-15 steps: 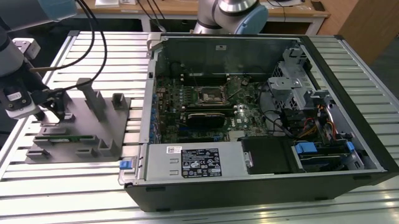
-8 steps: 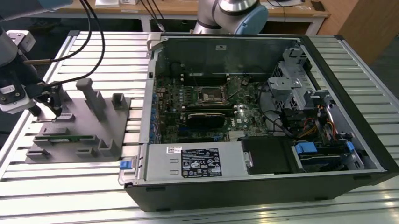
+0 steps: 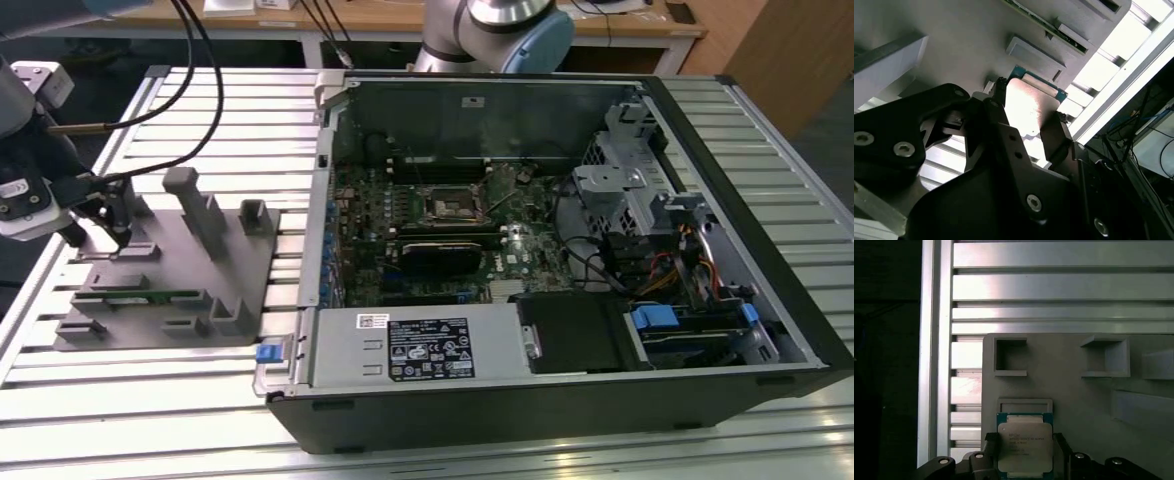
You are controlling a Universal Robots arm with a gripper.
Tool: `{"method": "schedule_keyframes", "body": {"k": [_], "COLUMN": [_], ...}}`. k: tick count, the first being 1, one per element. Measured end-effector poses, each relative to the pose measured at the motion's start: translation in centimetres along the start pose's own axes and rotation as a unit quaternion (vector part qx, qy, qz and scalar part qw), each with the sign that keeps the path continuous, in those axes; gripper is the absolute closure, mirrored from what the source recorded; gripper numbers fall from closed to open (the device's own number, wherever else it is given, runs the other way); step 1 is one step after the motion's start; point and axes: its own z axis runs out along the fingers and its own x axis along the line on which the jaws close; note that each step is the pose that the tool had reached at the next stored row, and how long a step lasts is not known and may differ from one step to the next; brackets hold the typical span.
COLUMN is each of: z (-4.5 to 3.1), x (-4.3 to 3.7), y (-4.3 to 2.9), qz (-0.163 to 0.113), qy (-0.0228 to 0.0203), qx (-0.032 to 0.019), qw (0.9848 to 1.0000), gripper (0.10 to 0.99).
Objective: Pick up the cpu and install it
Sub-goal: 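Pick up the cpu and move it towards the insertion slot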
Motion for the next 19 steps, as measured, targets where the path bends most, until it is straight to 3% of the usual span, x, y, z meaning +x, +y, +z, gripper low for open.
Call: {"method": "schedule_keyframes", "body": {"k": [19], "z": [-0.79], "x": [0.01], "y": [0.07], "qz": [0.000], "qy": [-0.0001], "qx": [-0.0001], "qw": [1.0000], "gripper": [0.561]}}
